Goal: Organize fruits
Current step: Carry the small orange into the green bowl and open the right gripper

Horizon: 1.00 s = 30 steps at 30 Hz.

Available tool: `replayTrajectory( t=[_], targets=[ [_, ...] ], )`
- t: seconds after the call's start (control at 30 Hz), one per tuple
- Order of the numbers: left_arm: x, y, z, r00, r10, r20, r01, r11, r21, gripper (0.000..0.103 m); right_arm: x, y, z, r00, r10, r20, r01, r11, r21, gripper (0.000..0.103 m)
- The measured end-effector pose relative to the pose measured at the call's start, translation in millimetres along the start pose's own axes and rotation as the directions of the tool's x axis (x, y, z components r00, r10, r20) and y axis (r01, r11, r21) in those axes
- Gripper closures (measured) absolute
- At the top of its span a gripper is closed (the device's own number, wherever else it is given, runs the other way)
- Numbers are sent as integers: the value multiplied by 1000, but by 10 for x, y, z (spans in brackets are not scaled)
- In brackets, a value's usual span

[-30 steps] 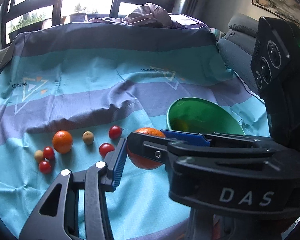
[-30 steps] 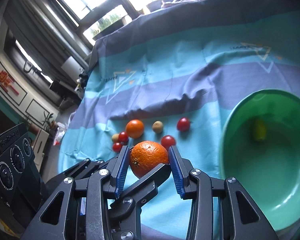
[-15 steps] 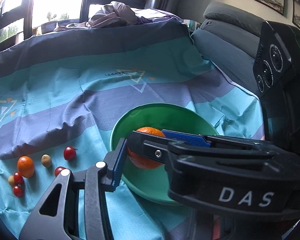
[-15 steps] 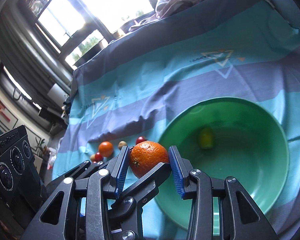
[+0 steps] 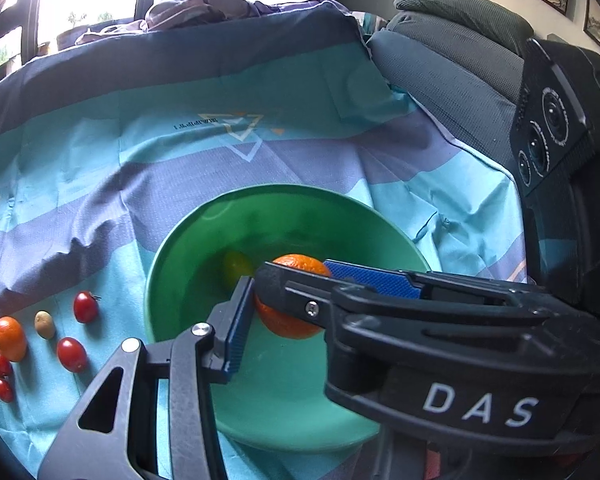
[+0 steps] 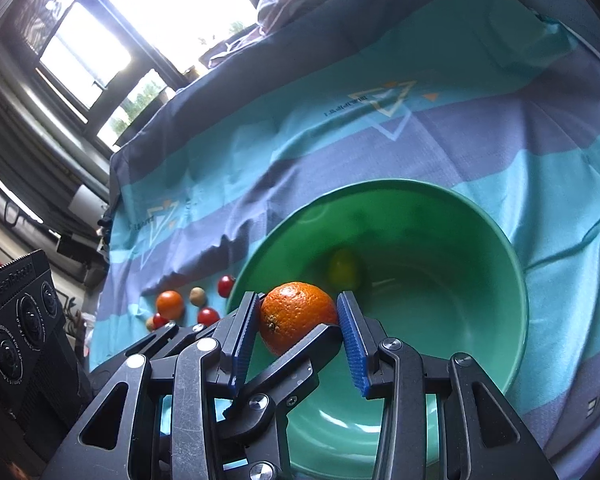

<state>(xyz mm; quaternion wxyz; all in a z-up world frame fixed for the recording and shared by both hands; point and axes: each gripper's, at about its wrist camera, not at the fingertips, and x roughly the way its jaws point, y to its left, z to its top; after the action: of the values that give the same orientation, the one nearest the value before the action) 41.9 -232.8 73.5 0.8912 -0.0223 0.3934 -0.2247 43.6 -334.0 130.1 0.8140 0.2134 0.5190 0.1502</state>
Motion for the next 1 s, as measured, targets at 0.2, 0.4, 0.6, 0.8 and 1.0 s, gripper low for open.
replayTrajectory(
  t=[0.2, 0.4, 0.6, 0.8, 1.0],
  targets=[
    [120, -8, -8, 999, -17, -28, 16, 1000, -4, 61, 49, -97, -5, 999, -27, -25, 27, 999, 22, 60],
    [189, -9, -25, 999, -17, -46, 16, 1000, -10, 61, 111, -123, -1, 997, -57, -53, 58, 998, 26, 60],
    [224, -9, -56, 998, -17, -53, 15, 999, -28, 60, 137, -146, 2, 994, -80, -72, 84, 995, 45, 60],
    [163, 66, -92, 998, 5, -63, -10, 997, -82, 59, 119, -139, 18, 993, -98, -60, 101, 993, 60, 60],
    [-134, 316, -173, 996, 61, -58, -72, 977, -200, 56, 22, -104, 31, 991, -136, 6, 135, 988, 77, 57]
  ],
)
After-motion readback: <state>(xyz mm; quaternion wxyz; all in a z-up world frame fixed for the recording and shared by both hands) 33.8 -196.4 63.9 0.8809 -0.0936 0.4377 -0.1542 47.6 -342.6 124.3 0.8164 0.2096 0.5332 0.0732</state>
